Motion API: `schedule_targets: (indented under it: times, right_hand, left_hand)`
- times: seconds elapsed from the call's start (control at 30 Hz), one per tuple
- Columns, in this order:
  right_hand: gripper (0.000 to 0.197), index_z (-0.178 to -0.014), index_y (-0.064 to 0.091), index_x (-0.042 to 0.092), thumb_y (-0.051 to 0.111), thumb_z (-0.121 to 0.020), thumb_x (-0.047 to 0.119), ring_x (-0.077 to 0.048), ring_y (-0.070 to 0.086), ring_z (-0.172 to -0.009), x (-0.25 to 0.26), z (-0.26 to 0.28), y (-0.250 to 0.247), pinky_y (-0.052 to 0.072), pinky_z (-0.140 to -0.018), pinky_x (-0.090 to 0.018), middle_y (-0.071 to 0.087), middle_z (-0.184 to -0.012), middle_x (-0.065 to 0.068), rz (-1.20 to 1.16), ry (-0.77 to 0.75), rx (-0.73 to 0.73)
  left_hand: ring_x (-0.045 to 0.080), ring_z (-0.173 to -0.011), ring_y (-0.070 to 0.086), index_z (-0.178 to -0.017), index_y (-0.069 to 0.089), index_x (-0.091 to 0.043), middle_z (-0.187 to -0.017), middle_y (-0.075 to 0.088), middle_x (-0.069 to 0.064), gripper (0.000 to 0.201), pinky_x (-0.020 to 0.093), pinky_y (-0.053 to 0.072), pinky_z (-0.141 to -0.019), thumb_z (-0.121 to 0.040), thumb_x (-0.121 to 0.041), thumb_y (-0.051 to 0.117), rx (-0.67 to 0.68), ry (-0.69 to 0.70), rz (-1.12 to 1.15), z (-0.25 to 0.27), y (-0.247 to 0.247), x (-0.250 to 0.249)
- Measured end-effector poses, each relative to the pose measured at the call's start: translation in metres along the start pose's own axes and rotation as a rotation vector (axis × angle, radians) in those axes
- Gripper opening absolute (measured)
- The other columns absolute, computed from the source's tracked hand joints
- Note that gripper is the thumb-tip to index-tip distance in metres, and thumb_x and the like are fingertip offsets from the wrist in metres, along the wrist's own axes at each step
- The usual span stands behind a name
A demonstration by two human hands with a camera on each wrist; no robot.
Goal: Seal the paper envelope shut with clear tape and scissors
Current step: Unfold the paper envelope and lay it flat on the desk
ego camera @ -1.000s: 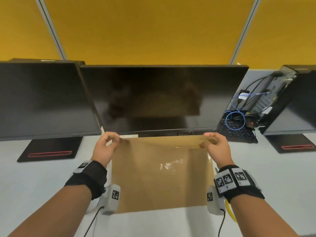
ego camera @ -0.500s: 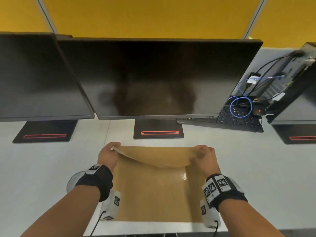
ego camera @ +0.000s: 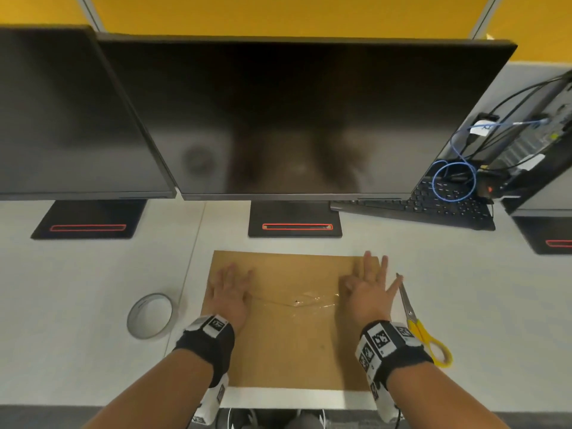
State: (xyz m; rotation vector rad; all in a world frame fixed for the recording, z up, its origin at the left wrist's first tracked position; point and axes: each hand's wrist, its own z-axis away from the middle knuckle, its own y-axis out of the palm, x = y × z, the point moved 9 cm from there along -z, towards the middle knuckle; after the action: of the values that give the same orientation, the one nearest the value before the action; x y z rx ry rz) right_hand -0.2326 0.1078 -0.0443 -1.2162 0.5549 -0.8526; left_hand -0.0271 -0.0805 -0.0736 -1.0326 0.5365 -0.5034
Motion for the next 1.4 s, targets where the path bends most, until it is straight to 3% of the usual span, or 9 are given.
schedule_targets:
  times: [0.2,0.4,0.57,0.7,0.83,0.97,1.1,1.27,1.4]
  right_hand:
    - [0.048,-0.146,0.015,0.045,0.028,-0.100,0.040,-0.031,-0.005,-0.147,0.067,0.018,0.030,-0.001,-0.117,-0.053,-0.005,-0.160,0.008,-0.169,-0.318,0.153]
    - [0.047,-0.144,0.015,0.050,0.027,-0.099,0.045,-0.032,-0.009,-0.146,0.072,0.013,0.049,-0.003,-0.116,-0.055,-0.003,-0.159,0.014,-0.126,-0.310,0.159]
    - [0.047,-0.143,0.021,0.049,0.031,-0.097,0.045,-0.030,-0.003,-0.147,0.071,0.007,0.041,-0.002,-0.117,-0.053,0.003,-0.159,0.012,-0.131,-0.325,0.131]
    - [0.047,-0.135,0.044,0.039,0.048,-0.088,0.037,-0.022,0.016,-0.144,0.084,0.007,0.022,0.005,-0.117,-0.048,0.028,-0.153,0.001,-0.117,-0.359,0.037]
    - [0.039,-0.119,0.057,0.034,0.058,-0.080,0.026,-0.019,0.038,-0.126,0.099,0.007,0.011,0.026,-0.110,-0.034,0.045,-0.129,0.003,-0.272,-0.384,-0.013]
    - [0.032,-0.112,0.063,0.029,0.058,-0.082,0.019,-0.014,0.048,-0.109,0.121,0.012,0.010,0.042,-0.098,-0.032,0.050,-0.114,0.004,-0.350,-0.472,0.012]
    - [0.029,-0.107,0.067,0.024,0.056,-0.084,0.011,-0.014,0.052,-0.106,0.132,0.014,0.016,0.042,-0.093,-0.023,0.056,-0.110,0.003,-0.384,-0.528,0.036]
    - [0.030,-0.106,0.068,0.024,0.054,-0.084,0.009,-0.018,0.050,-0.108,0.134,0.014,0.022,0.039,-0.093,-0.026,0.059,-0.112,0.001,-0.347,-0.515,0.056]
    - [0.029,-0.105,0.067,0.027,0.055,-0.083,0.011,-0.017,0.050,-0.108,0.133,0.014,0.022,0.041,-0.094,-0.027,0.059,-0.111,0.003,-0.340,-0.488,0.061]
  left_hand:
    - [0.035,-0.147,-0.013,-0.149,-0.015,-0.036,-0.160,-0.019,0.010,0.076,0.049,-0.005,-0.118,-0.081,-0.068,-0.005,0.037,-0.034,-0.114,0.000,0.015,-0.003]
    - [0.036,-0.146,-0.015,-0.148,-0.017,-0.036,-0.159,-0.020,0.010,0.093,0.051,-0.007,-0.117,-0.061,-0.067,-0.018,0.052,-0.030,-0.078,-0.005,0.020,-0.001]
    - [0.030,-0.148,0.009,-0.152,0.014,-0.029,-0.162,0.005,0.008,0.058,0.046,0.007,-0.119,-0.099,-0.047,0.029,-0.039,-0.032,0.086,0.000,-0.003,0.006]
    - [0.027,-0.110,0.058,-0.124,0.059,-0.021,-0.132,0.055,0.009,0.049,0.039,0.045,-0.094,-0.076,-0.021,0.068,-0.531,-0.256,0.204,0.020,-0.068,0.052]
    - [0.025,-0.125,0.039,-0.141,0.026,-0.026,-0.136,0.035,0.006,0.071,0.036,0.040,-0.102,-0.078,-0.029,0.059,-0.141,-0.457,0.143,0.029,-0.051,0.112]
    - [0.028,-0.119,0.049,-0.142,0.019,-0.030,-0.128,0.036,0.006,0.075,0.044,0.048,-0.097,-0.076,-0.021,0.055,-0.013,-0.476,0.168,0.040,-0.041,0.133]
    - [0.028,-0.100,0.061,-0.138,0.024,-0.027,-0.125,0.032,0.004,0.073,0.040,0.056,-0.082,-0.074,-0.006,0.051,0.023,-0.419,0.197,0.041,-0.033,0.132]
    - [0.025,-0.108,0.057,-0.131,0.044,-0.017,-0.131,0.038,0.005,0.058,0.023,0.049,-0.081,-0.079,0.008,0.050,0.019,-0.263,0.246,0.033,-0.028,0.122]
    - [0.021,-0.109,0.057,-0.121,0.056,-0.016,-0.130,0.046,0.002,0.040,0.025,0.048,-0.089,-0.083,0.000,0.056,-0.131,-0.130,0.307,0.032,-0.045,0.101]
